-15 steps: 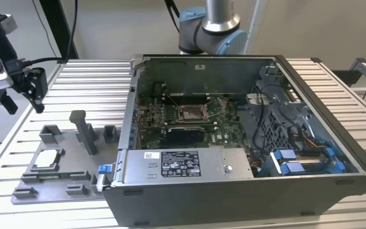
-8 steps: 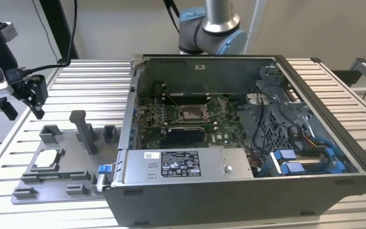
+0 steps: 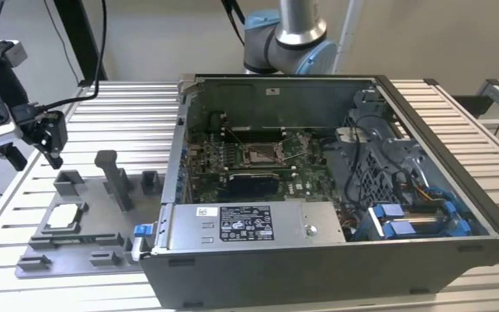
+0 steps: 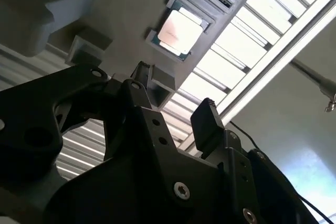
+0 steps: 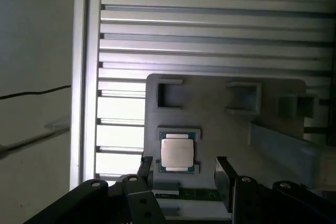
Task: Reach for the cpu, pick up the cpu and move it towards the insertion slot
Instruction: 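Pick up the cpu and move it towards the insertion slot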
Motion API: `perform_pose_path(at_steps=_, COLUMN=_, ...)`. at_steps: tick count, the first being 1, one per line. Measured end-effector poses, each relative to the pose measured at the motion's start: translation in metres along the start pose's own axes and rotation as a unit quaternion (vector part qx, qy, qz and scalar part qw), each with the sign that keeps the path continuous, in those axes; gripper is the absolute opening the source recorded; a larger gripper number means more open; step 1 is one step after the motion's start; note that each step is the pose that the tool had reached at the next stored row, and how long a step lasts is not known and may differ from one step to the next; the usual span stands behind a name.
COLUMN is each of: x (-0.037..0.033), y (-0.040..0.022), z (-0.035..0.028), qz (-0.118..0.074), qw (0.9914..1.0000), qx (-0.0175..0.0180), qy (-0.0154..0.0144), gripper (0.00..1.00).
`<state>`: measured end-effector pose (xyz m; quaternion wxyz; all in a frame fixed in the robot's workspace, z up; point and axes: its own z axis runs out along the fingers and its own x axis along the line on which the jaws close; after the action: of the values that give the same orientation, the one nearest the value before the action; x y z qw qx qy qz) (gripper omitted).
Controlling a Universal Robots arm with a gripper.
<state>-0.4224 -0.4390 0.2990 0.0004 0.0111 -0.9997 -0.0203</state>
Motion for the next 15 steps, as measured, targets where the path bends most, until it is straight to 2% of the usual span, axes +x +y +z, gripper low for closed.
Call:
perform_pose_path(at_steps=12, x=0.0014, y=-0.0010, z=0.0192, qz=0.000, qw=1.00000, qx=-0.0002, qy=0.0000, gripper=0.00)
perform_pose_path(at_steps=15, x=0.0017, y=-0.0010, z=0.0221, qz=0.000, qw=1.00000, qx=0.0020, qy=0.0002, gripper=0.00)
